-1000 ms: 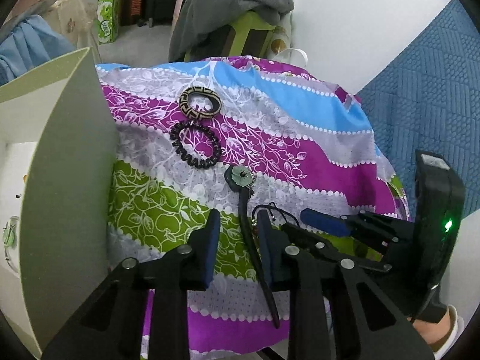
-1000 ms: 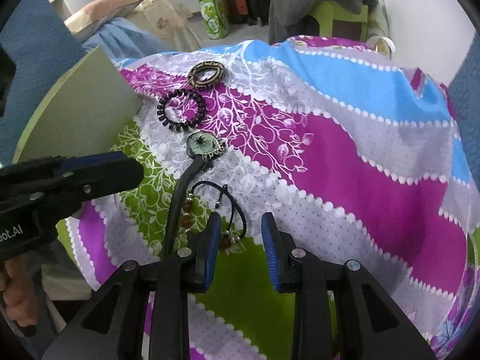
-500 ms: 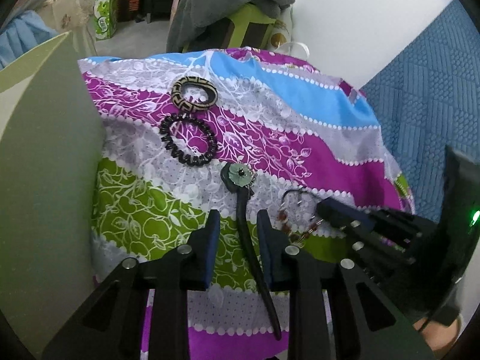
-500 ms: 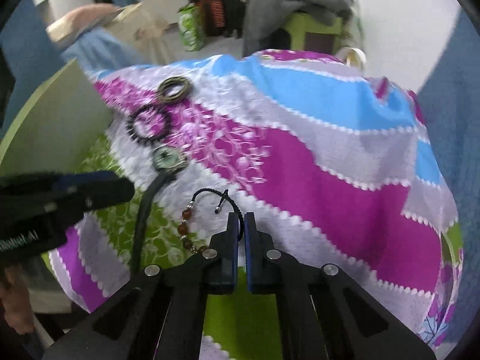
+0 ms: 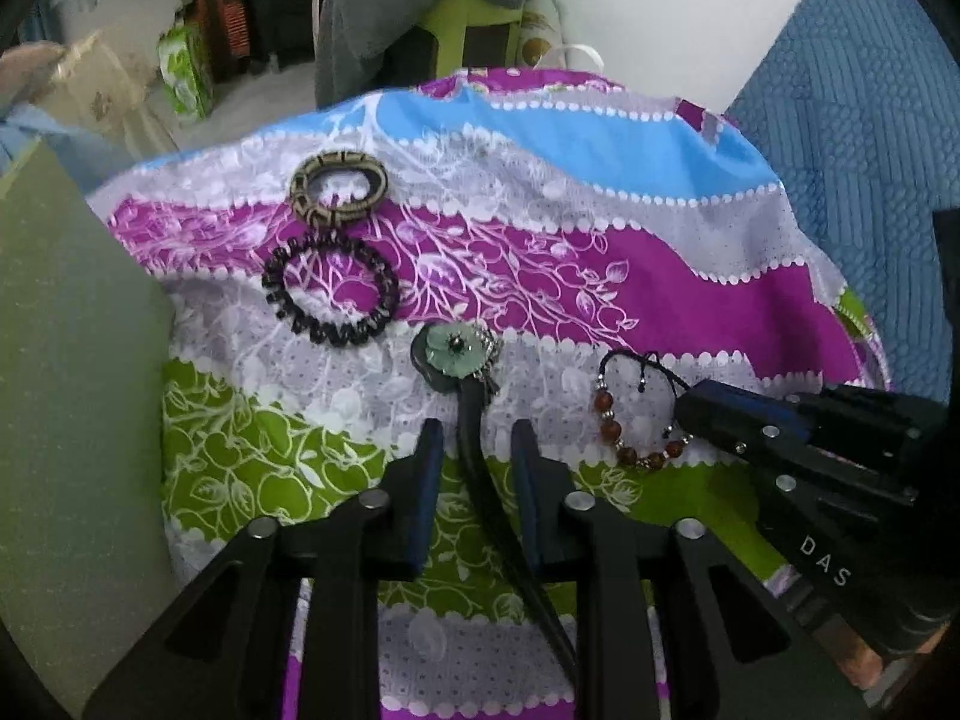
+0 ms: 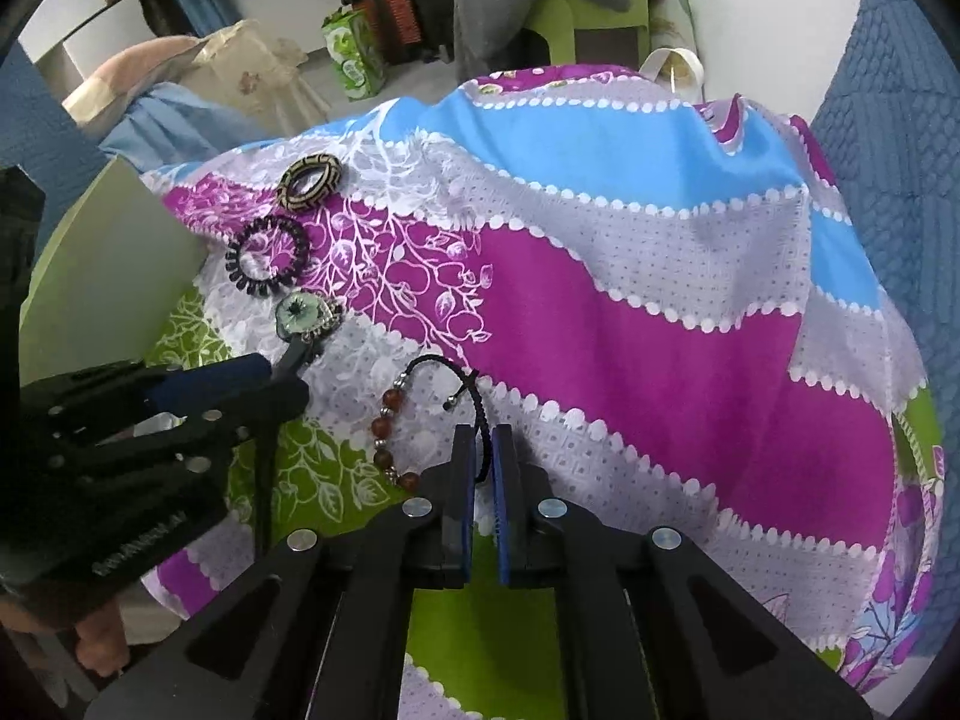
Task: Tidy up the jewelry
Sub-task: 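Close the left tool on the jade pendant cord while the right tool grasps the red-bead bracelet, then lift the jade pendant with the left tool while the right tool lifts the bracelet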
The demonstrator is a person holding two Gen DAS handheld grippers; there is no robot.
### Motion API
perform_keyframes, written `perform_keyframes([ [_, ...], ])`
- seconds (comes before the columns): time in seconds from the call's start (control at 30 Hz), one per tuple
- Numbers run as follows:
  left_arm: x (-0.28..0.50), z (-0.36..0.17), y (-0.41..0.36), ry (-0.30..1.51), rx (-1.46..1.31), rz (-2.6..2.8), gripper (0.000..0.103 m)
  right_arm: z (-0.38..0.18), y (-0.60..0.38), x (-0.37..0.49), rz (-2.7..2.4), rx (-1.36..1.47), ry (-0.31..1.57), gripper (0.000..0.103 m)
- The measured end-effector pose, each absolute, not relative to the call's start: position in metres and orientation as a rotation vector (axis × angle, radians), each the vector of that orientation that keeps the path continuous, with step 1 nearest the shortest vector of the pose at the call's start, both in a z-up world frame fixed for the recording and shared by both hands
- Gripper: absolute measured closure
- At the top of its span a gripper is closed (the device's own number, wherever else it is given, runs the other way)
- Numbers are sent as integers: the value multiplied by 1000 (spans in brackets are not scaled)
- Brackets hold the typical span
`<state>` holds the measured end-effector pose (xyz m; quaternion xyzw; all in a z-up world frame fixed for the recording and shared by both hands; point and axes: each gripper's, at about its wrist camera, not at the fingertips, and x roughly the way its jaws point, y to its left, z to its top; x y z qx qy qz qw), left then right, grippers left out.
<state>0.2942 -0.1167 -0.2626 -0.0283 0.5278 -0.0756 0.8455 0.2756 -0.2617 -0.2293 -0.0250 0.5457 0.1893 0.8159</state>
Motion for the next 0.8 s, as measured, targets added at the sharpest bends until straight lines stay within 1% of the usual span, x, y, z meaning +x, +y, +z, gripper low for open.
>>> perform_keyframes([
  [0.07, 294, -264, -119, 1109, -41, -160, 93, -229, -263, 276, 404, -46, 1163, 98],
  [0.17, 293, -265, -122, 1101, -16, -161, 93, -230, -263, 277, 403, -40, 1168, 97],
  [0.33, 291, -261, -119, 1108, -50, -171, 95, -230, -259, 278, 416, -47, 1163, 96],
  [0.4, 286, -254, -115, 1097, -62, -177, 95, -229, -258, 278, 425, -42, 1159, 87],
  [0.43, 284, -251, -114, 1092, -71, -180, 95, -229, -258, 278, 432, -38, 1155, 77],
  [0.63, 275, -229, -102, 1059, -110, -179, 95, -229, -248, 276, 464, -58, 1148, 76],
  [0.67, 273, -226, -100, 1055, -109, -176, 95, -229, -246, 276, 462, -71, 1145, 74],
  [0.7, 272, -224, -97, 1053, -110, -173, 95, -229, -244, 275, 460, -84, 1144, 72],
  [0.73, 270, -222, -94, 1051, -115, -171, 95, -230, -242, 275, 459, -95, 1145, 63],
  [0.77, 269, -220, -91, 1051, -125, -167, 95, -230, -240, 275, 465, -97, 1144, 58],
  [0.8, 268, -219, -89, 1050, -129, -164, 95, -230, -239, 275, 469, -99, 1143, 57],
])
